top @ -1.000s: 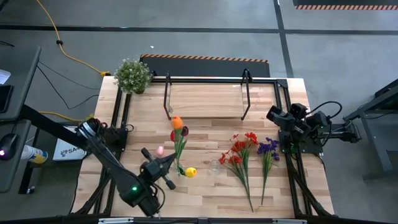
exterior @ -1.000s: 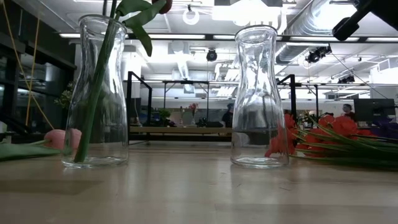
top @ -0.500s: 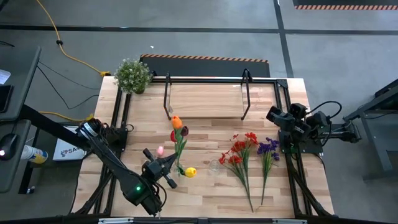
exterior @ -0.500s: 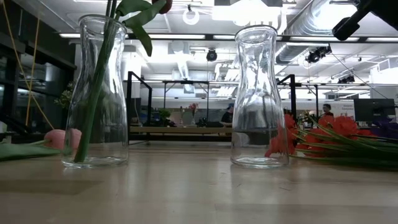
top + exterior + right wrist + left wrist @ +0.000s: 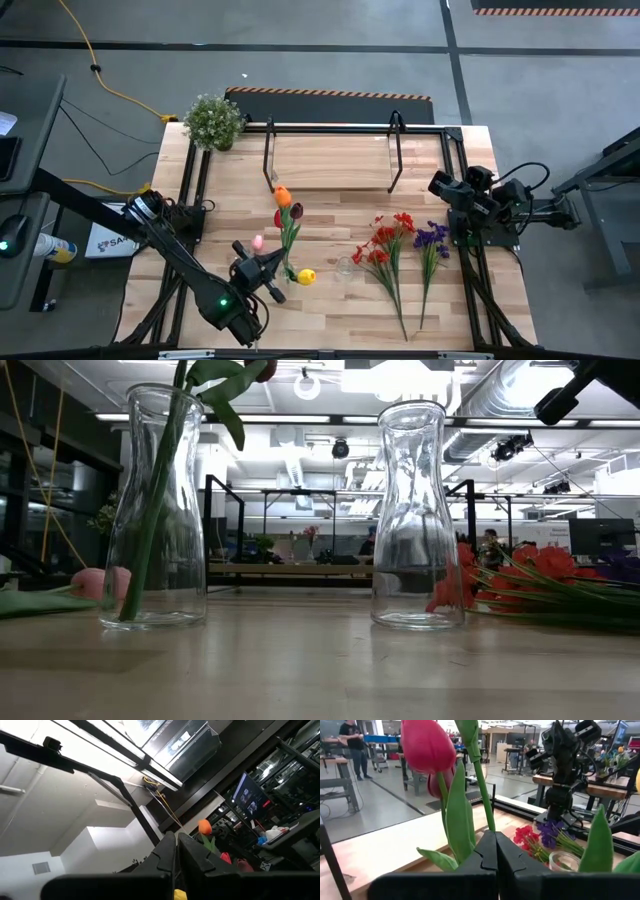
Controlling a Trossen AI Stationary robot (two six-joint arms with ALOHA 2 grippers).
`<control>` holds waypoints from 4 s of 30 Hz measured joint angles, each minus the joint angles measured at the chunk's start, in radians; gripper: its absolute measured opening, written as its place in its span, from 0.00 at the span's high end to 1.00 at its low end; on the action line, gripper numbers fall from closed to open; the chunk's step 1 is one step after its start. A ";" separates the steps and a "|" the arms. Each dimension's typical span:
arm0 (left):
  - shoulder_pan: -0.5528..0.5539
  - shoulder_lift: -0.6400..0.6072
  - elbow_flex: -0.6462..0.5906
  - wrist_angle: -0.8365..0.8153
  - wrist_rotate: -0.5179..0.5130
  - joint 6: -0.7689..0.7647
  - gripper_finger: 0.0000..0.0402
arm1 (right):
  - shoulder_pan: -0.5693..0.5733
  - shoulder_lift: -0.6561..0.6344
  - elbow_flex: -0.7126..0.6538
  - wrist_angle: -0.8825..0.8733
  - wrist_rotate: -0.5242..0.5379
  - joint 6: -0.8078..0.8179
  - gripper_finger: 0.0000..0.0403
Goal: Pick and place flowers into a vace then onto a shelf
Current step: Put the orange flower into the left transparent vase, then put the pink flower into the left transparent vase
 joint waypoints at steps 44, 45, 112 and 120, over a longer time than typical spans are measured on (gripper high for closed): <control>-0.068 -0.045 0.000 -0.001 0.425 0.002 0.81 | 0.000 0.000 0.000 0.000 0.000 -0.004 0.97; -0.075 -0.054 0.000 -0.001 0.438 0.002 0.82 | 0.000 0.000 0.000 0.000 0.000 -0.004 0.97; 0.040 0.084 -0.025 0.109 1.333 -0.457 0.47 | 0.000 0.000 0.000 -0.007 -0.023 -0.041 0.97; 0.040 0.084 -0.130 0.270 1.325 -0.476 0.47 | 0.000 0.000 0.000 -0.008 -0.022 -0.041 0.97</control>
